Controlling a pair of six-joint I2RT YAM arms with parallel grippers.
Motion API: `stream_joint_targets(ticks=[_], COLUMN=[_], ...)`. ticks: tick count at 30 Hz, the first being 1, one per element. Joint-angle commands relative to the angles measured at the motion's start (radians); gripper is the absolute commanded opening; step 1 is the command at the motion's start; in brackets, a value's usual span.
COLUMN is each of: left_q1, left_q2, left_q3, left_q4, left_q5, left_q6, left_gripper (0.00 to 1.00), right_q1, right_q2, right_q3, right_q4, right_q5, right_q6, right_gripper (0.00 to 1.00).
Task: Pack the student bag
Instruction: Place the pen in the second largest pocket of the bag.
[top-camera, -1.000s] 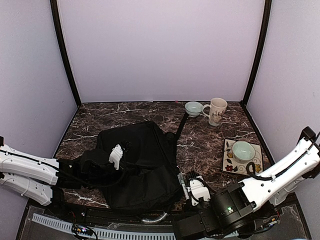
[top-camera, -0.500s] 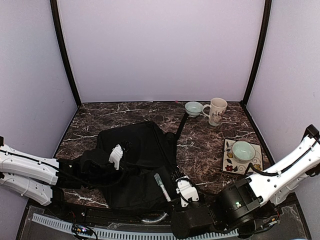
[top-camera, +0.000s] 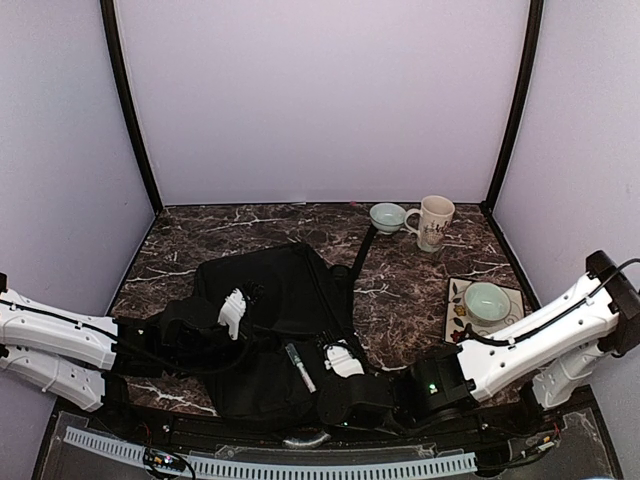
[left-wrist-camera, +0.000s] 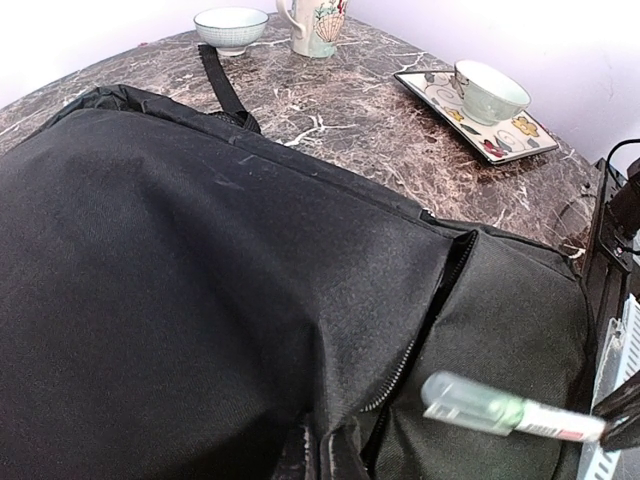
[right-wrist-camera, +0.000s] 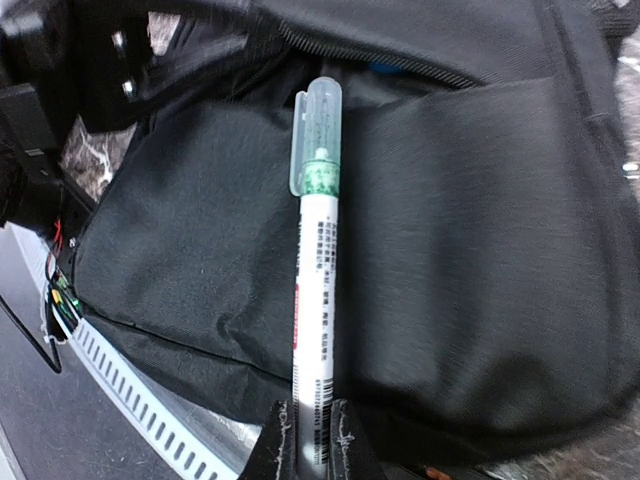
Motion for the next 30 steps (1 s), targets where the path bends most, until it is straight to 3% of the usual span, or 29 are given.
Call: stream_joint_targets(ticks=[1, 22, 30], left_q1=[-0.006, -0.006, -0.005], left_q2=[-0.032, -0.048, -0.064], left_q3=[0.002, -0.003, 0.000], left_q4=[0.064, 0.063, 0.061], left_q5=[0.053, 0.094, 0.123], left_q6=[-0.013, -0.023, -0.028], left_gripper=[0.00, 0.00, 0.00], right_q1=[-0.028, -0.160, -0.208], right_q2=[0.066, 0.105, 0.151], right_q3=[0.028, 0.153, 0.197], right_q4=[0.092, -0.039, 0.063], right_q5=[-0.079, 0.016, 0.026], right_q6=[-0.061, -0.030, -0.169], right_gripper=[0.00, 0.00, 0.00])
